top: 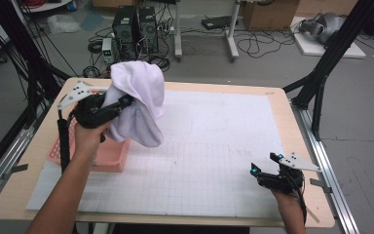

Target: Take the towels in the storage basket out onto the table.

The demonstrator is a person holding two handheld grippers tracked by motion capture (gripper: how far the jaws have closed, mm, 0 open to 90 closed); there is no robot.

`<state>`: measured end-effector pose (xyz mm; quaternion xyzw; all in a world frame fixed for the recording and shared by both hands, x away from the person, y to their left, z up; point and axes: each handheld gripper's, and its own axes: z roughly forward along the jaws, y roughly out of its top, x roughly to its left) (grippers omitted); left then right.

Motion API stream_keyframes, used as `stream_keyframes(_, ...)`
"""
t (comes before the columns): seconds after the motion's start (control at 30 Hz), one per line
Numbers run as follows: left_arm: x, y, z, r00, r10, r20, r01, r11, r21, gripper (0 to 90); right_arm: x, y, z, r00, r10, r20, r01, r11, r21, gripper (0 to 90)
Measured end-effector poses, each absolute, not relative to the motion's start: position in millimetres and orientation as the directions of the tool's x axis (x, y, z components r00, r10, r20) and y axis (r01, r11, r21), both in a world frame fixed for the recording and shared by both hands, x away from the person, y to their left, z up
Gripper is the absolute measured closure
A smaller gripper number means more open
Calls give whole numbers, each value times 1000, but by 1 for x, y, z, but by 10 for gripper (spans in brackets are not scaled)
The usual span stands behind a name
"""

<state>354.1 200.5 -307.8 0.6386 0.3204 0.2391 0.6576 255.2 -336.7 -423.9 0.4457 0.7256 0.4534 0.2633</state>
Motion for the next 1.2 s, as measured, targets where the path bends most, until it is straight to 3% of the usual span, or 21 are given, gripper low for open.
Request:
stream_keyframes(0.67,359,102,-351,831,551,-78,99,-8,995,568,256,-335,-425,-483,875,24,402,198,894,150)
stream_keyframes(1.03,376,56,-395,841,533,-92,188,-128,974,579,256,-334,-426,-485,874,29,410,197,891,150)
stream_keyframes(1.2,379,47,-414,831,542,-130,232,-125,965,589,257,-334,-427,-489,872,25,408,203,890,150)
